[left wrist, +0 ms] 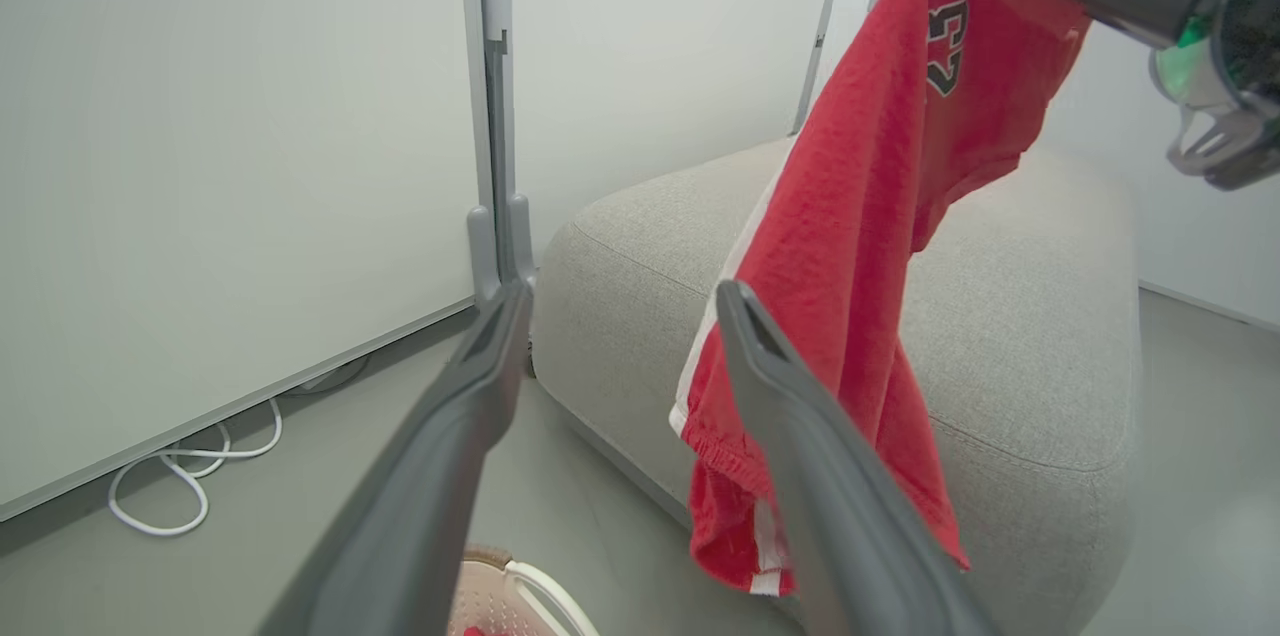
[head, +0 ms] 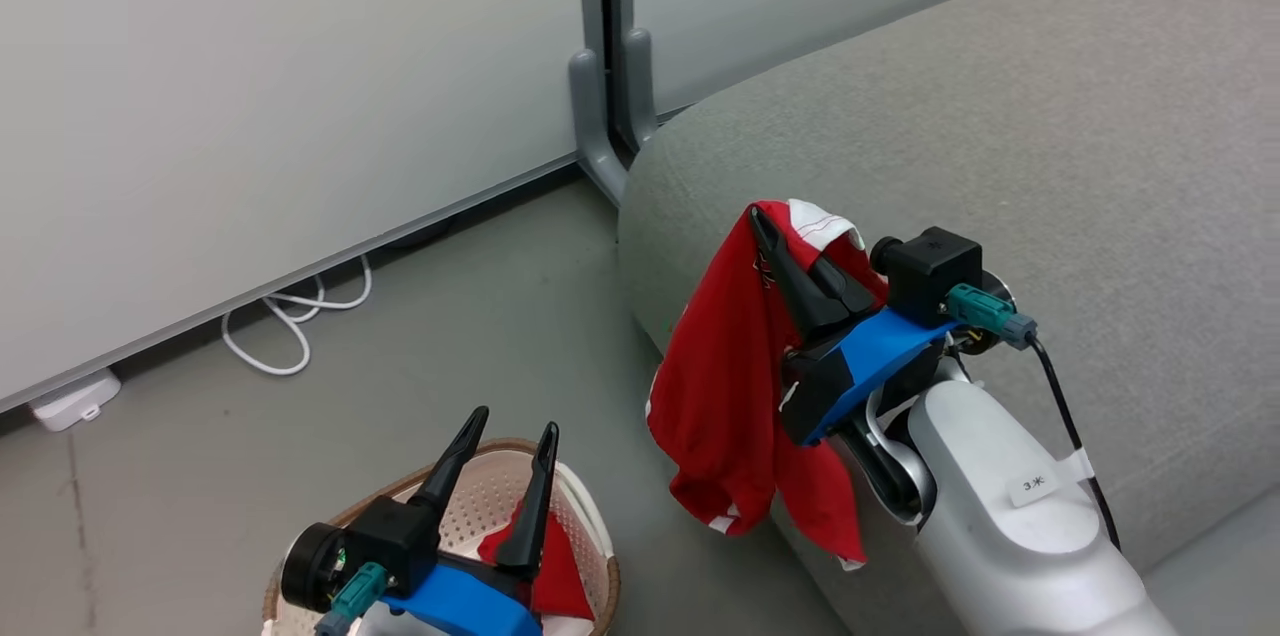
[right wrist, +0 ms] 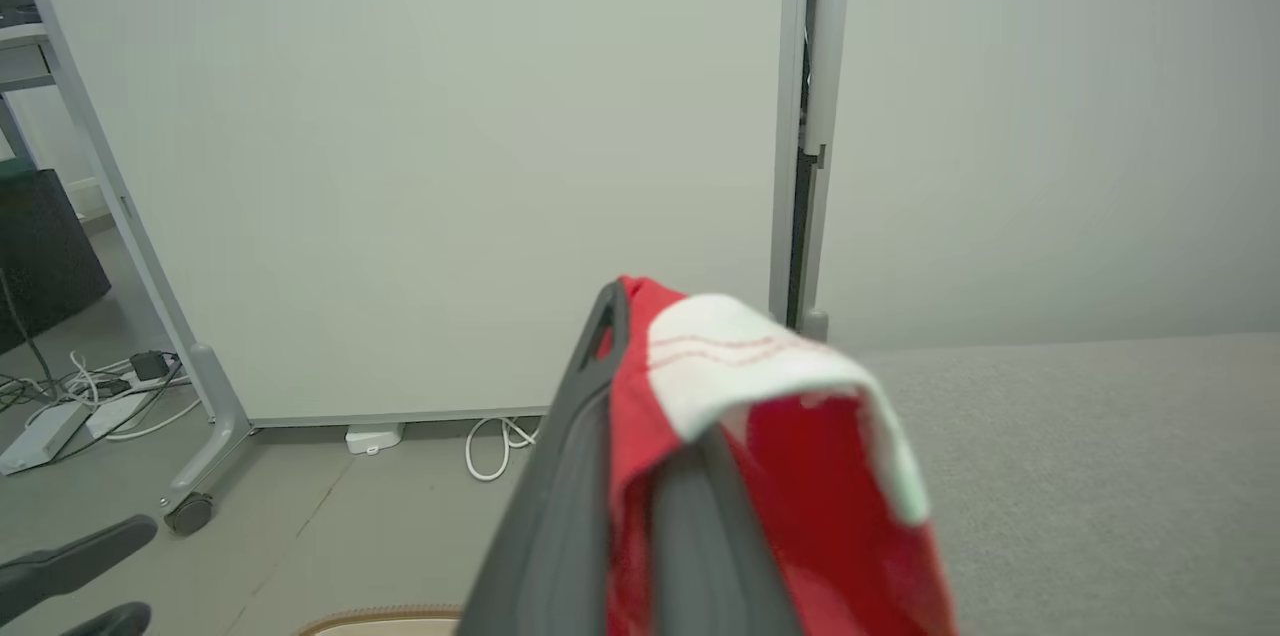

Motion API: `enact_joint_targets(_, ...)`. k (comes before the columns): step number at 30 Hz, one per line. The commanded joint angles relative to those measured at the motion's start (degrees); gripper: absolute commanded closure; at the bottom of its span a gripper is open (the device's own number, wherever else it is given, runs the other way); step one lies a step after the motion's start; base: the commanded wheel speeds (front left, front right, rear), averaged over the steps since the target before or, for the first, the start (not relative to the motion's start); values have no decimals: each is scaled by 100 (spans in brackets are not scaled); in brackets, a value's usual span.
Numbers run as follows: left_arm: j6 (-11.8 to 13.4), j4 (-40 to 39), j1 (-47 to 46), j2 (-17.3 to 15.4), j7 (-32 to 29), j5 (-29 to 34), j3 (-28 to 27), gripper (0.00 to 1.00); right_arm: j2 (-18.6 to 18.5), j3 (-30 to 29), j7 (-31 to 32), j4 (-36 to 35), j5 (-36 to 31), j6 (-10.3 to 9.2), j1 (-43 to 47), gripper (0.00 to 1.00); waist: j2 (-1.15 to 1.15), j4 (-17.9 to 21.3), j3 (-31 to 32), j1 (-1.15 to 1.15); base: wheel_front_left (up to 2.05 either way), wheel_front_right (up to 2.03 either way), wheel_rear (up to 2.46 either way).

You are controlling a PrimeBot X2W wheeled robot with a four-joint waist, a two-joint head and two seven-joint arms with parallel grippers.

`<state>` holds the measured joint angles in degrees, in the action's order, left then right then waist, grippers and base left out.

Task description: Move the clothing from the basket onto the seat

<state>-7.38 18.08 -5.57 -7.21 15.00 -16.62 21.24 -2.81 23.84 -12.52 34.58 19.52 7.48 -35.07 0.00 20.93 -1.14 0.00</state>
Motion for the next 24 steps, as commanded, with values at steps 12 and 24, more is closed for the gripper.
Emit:
enact_joint_targets(12, -9, -17, -90, -15, 27, 55, -48, 0, -14, -141, 39, -88, -118, 3, 160, 100, 0, 706, -107, 0, 0, 0, 0)
enact_joint_targets(24, -10, -65, -180, -61, 27, 42, 15, 0, -13, -280, 53, -142, -147, 3, 170, 100, 0, 646, -274, 0, 0, 0, 0)
